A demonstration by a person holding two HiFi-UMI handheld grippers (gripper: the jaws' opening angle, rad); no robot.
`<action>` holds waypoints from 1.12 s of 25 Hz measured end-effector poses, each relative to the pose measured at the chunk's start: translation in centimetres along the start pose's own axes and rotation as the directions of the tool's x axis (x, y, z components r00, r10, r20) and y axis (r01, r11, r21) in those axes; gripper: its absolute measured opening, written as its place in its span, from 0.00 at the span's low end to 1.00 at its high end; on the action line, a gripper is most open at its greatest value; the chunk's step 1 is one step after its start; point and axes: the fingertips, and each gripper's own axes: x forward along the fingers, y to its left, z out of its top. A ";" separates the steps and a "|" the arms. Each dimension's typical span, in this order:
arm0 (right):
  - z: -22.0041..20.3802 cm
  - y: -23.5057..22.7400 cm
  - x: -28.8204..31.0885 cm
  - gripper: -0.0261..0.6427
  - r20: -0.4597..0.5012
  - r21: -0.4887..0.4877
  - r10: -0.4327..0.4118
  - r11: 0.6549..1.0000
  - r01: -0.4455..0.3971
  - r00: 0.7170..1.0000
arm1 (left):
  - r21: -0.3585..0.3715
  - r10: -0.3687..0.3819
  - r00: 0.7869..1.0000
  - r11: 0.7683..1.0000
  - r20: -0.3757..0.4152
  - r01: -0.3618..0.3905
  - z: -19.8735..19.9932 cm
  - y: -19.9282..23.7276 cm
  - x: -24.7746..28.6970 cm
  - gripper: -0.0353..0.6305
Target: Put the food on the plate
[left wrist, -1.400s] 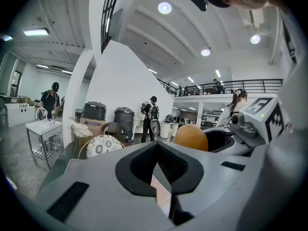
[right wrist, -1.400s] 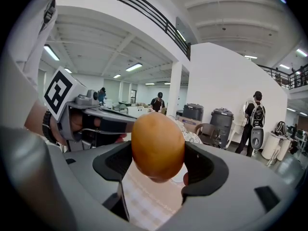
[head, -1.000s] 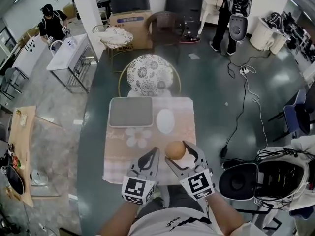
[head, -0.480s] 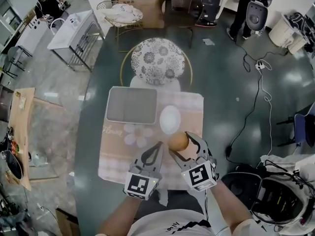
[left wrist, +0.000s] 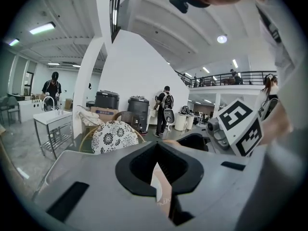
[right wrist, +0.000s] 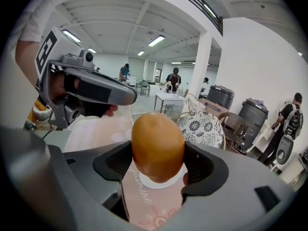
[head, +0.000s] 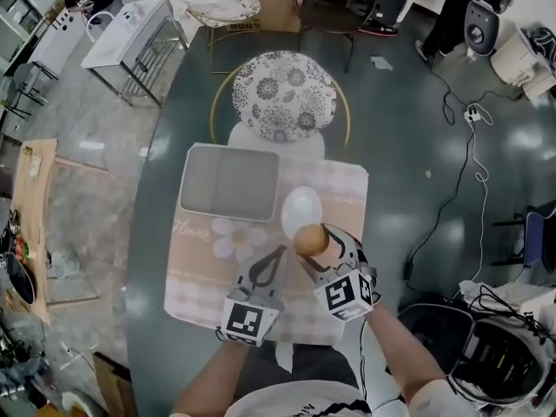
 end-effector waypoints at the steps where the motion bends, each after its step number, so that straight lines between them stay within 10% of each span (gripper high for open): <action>1: -0.5 -0.2 0.5 0.52 -0.010 -0.004 0.008 1.000 -0.008 1.000 | -0.004 0.001 1.000 1.000 -0.003 -0.001 -0.4 0.2 0.4 0.05; 28: -13.2 0.3 14.0 0.52 -0.284 -0.004 0.173 0.983 -0.182 0.943 | -0.119 0.102 0.990 0.986 -0.099 -0.114 -9.8 4.4 5.5 0.05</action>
